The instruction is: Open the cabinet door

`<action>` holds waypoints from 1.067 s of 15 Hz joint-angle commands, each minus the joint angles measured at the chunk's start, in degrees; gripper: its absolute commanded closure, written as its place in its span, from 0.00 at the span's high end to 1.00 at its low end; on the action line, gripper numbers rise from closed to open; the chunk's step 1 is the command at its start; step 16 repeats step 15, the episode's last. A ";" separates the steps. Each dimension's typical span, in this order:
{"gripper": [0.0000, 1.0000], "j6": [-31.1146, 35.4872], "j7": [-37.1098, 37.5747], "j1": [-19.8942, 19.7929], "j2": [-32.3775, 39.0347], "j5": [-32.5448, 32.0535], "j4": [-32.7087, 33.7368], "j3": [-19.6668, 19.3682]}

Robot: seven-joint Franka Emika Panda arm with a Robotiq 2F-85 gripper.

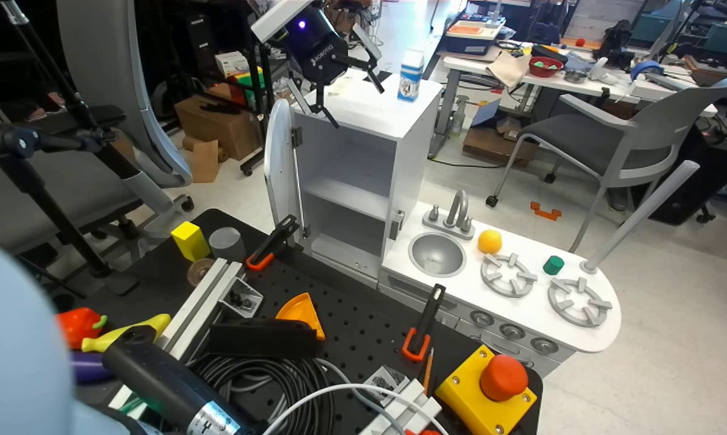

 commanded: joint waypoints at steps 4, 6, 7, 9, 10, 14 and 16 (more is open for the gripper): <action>1.00 -0.10 2.58 -1.73 -3.50 0.04 -2.05 1.80; 1.00 -0.12 3.46 -1.87 -3.63 0.07 -2.12 1.75; 1.00 -0.12 3.65 -1.89 -3.63 0.07 -2.16 1.74; 1.00 -0.12 3.85 -1.89 -3.63 0.07 -2.24 1.74; 1.00 -0.11 3.89 -1.89 -3.63 0.07 -2.26 1.74; 1.00 -0.11 3.92 -1.89 -3.63 0.07 -2.31 1.74; 1.00 -0.11 3.93 -1.89 -3.63 0.07 -2.32 1.74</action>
